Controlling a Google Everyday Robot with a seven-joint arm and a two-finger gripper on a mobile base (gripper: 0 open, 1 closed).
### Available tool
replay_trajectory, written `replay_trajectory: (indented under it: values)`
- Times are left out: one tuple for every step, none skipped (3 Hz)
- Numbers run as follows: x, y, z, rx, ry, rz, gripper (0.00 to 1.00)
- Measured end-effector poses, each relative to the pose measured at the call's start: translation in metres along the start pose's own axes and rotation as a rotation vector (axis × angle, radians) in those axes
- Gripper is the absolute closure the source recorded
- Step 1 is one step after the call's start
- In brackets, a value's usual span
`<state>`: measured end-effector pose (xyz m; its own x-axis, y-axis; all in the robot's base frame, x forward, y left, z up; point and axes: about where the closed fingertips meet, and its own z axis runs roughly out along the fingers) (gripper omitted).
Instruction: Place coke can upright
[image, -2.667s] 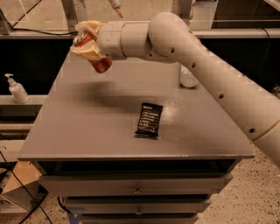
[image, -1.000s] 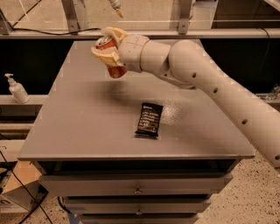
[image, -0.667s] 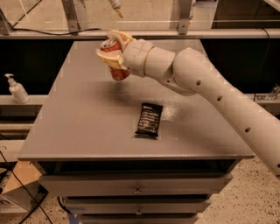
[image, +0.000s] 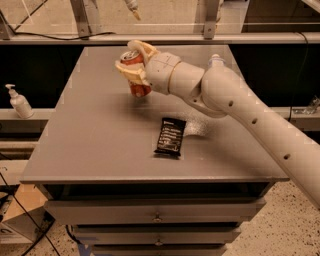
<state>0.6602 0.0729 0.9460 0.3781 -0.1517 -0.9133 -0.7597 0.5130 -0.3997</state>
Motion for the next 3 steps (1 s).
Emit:
replay_trajectory:
  values:
    - [0.008, 0.002, -0.006, 0.011, 0.016, 0.012, 1.0]
    - [0.017, 0.003, -0.011, 0.031, 0.021, 0.031, 1.0]
    - [0.024, 0.004, -0.016, 0.055, 0.019, 0.058, 0.82]
